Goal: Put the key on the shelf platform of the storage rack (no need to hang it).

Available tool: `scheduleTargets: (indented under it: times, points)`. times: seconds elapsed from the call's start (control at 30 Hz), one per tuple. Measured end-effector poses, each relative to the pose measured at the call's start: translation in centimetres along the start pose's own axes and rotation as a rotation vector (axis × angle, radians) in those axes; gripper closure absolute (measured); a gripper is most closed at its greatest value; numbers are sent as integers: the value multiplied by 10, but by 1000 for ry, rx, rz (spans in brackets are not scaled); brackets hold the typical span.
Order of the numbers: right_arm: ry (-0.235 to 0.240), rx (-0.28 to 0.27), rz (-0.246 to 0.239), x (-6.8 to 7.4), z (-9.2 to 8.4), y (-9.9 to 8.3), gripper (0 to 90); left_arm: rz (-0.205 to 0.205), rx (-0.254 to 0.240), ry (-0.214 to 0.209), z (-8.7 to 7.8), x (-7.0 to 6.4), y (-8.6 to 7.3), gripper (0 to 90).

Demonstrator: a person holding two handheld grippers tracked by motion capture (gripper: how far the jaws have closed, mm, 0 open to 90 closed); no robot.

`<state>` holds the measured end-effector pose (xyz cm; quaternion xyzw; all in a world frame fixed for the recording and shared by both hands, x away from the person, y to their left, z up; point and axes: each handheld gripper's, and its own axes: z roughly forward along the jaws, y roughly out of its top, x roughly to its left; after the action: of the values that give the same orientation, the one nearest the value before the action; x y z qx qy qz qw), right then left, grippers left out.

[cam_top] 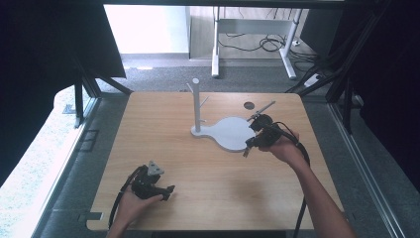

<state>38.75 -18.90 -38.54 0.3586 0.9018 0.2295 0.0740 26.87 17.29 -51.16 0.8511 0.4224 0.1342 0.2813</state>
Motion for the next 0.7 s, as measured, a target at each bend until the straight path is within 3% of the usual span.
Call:
scheduleTargets:
  times: [0.7]
  points:
    - [-3,2,2,-2,6,16,894,-1,3,1,2,-1,0,206]
